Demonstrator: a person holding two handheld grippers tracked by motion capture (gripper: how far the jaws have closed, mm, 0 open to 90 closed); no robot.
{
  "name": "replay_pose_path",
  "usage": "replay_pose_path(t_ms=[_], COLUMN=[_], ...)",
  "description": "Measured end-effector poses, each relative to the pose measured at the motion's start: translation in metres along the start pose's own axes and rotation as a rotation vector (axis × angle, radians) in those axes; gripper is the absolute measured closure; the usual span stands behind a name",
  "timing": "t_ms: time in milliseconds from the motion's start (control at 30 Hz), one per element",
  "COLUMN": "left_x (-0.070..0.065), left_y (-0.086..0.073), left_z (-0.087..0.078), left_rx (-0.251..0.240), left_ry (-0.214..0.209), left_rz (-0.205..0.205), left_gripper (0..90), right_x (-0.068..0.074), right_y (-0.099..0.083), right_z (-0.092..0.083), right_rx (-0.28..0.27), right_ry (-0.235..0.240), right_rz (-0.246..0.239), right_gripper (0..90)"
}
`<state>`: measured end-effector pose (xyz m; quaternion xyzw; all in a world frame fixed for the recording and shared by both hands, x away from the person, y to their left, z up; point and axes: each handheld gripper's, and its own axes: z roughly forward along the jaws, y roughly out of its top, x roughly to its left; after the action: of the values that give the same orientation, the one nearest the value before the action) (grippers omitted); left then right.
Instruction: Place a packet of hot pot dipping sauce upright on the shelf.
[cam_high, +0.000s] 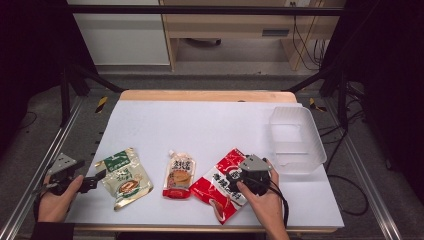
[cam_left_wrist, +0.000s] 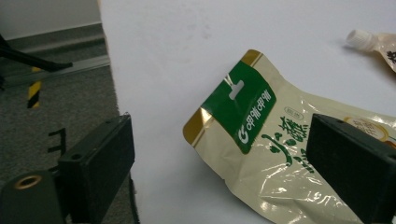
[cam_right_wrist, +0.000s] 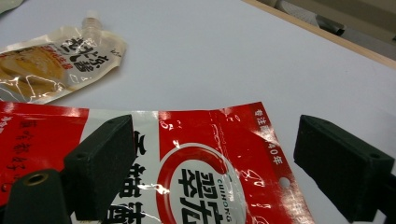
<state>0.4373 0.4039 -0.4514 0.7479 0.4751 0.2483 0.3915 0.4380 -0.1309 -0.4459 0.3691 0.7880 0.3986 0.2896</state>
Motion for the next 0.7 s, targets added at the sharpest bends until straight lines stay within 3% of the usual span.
replay_pose_path(t_ms=[400, 700], left_x=[0.002, -0.001], left_y=[-0.002, -0.003], left_z=[0.008, 0.016], left_rx=[0.037, 0.073], left_ry=[-0.008, -0.041], left_rz=[-0.008, -0.013], left_gripper=[13.2, 18.4], right_x=[0.000, 0.000], right_y=[-0.003, -0.003], right_z=[0.000, 0.002], right_rx=[0.012, 0.028], right_ry=[-0.019, -0.018], right_rz=[-0.039, -0.055], right_gripper=[13.1, 12.7])
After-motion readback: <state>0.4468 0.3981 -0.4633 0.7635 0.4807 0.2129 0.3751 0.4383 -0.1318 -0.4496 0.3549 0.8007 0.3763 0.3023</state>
